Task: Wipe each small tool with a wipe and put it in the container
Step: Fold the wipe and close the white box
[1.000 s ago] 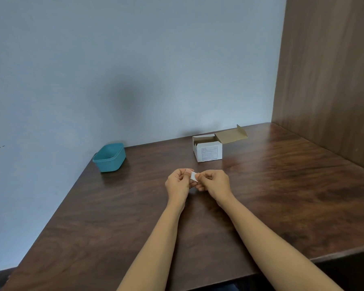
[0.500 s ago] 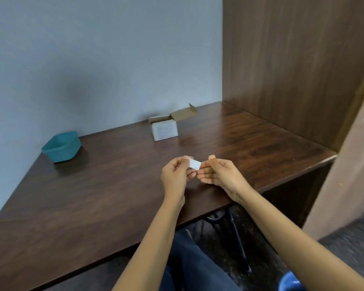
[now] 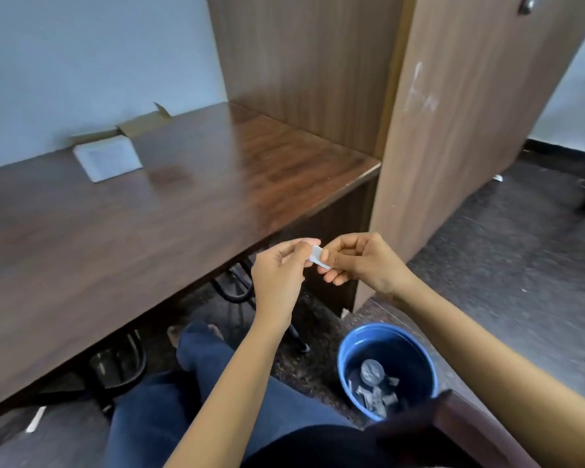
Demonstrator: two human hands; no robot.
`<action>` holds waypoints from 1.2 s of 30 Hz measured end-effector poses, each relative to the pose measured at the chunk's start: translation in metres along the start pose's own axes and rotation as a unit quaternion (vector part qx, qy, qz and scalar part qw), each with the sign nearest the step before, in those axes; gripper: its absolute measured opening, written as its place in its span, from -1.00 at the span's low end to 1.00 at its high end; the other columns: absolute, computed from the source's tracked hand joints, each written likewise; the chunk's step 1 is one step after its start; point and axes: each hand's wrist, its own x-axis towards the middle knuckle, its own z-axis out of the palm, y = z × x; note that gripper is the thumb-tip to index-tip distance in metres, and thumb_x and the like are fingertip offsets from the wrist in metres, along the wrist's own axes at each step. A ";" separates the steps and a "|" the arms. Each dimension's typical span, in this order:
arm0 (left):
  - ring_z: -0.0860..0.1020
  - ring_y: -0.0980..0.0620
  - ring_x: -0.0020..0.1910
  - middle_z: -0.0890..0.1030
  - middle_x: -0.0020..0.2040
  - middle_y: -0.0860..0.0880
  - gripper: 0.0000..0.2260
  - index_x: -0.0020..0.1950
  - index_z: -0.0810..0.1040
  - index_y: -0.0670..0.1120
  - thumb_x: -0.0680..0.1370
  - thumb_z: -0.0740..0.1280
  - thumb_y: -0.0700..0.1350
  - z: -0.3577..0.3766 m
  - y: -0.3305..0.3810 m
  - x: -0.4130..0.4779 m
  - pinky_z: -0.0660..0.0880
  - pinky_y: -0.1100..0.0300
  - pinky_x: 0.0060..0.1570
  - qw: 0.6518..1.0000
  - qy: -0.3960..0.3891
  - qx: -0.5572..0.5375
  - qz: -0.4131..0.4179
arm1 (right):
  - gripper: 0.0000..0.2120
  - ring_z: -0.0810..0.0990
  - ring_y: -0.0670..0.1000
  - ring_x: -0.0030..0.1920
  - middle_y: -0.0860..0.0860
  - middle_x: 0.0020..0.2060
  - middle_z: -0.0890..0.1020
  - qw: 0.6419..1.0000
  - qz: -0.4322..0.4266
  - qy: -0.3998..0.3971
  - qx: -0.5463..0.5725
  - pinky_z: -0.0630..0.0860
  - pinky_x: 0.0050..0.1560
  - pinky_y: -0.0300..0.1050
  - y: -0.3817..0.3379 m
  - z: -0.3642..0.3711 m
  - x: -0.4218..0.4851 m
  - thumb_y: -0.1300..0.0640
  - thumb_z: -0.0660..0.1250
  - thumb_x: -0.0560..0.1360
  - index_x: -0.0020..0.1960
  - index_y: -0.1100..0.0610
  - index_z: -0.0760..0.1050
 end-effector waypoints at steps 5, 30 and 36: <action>0.60 0.33 -0.16 0.69 -0.13 0.13 -0.82 -0.03 0.70 -0.01 0.56 0.29 -0.14 0.017 -0.045 -0.011 0.52 0.32 -0.10 0.997 -0.029 0.067 -0.024 | -0.85 0.64 -0.10 -0.36 0.12 -0.30 0.67 0.990 0.100 0.060 -0.075 0.60 -0.27 -0.29 0.063 -0.046 -0.011 0.22 0.40 0.48 -0.02 0.30 0.60; 0.61 0.21 -0.04 0.68 -0.10 0.16 -0.86 -0.04 0.68 0.07 0.54 0.32 -0.09 -0.006 -0.038 0.002 0.53 0.25 0.00 0.980 -0.077 0.181 -0.021 | -0.88 0.63 -0.02 -0.09 0.06 -0.08 0.69 0.940 0.154 -0.087 -0.291 0.54 -0.05 -0.21 0.093 -0.063 0.013 0.19 0.32 0.53 -0.01 0.12 0.63; 0.62 0.26 -0.17 0.70 -0.14 0.15 -0.86 -0.07 0.69 0.04 0.55 0.32 -0.11 -0.045 0.041 0.016 0.46 0.33 -0.20 0.994 -0.056 0.078 0.045 | -0.85 0.66 0.03 -0.09 0.06 -0.12 0.70 0.954 -0.031 -0.151 -0.256 0.56 -0.01 -0.14 -0.026 -0.010 0.026 0.20 0.35 0.52 0.05 0.17 0.63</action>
